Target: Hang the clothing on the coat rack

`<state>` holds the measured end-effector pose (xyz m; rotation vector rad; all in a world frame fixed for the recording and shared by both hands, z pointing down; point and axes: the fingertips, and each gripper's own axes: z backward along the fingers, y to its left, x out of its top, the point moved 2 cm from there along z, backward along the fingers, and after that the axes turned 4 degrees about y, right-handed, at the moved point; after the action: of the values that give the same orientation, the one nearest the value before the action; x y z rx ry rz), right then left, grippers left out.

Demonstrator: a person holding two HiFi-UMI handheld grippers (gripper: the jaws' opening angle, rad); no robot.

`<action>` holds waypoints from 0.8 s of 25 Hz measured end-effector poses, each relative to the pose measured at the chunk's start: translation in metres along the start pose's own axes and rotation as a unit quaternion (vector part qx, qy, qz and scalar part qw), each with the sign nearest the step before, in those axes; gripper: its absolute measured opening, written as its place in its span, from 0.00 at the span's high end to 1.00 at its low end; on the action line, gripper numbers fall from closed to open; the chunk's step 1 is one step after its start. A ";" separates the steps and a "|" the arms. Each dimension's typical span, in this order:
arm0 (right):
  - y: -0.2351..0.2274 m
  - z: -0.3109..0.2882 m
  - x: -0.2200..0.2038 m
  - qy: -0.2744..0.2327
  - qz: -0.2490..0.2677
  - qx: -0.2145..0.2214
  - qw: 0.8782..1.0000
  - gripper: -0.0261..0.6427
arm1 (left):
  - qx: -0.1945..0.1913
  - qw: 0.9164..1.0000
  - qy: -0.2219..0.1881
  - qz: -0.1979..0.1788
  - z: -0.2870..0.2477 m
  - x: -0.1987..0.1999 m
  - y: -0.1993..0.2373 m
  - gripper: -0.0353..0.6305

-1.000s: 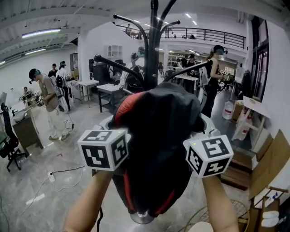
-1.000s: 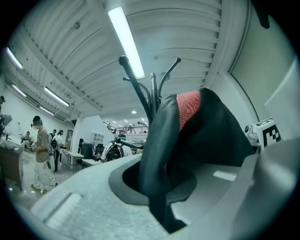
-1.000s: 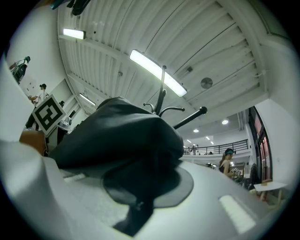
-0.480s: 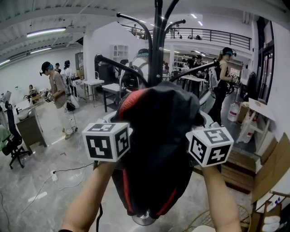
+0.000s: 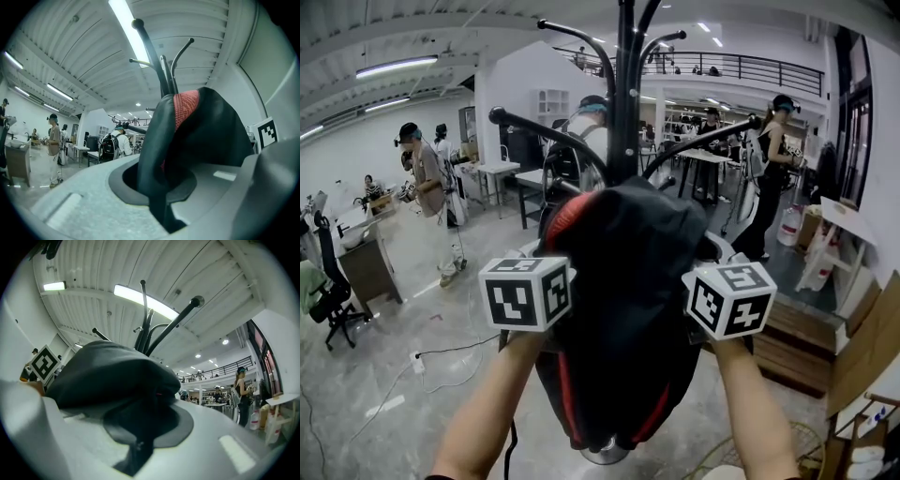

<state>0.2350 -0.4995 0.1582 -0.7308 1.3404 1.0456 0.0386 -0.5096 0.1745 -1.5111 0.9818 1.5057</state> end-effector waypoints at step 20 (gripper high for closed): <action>0.003 -0.012 -0.056 0.033 -0.016 0.003 0.999 0.91 | -0.017 1.000 0.023 0.011 -0.020 -0.041 -0.012 0.91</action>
<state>0.2319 -0.5193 0.2121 -0.7861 1.3823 0.9997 0.0574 -0.5228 0.2155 -1.5703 1.0061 1.5169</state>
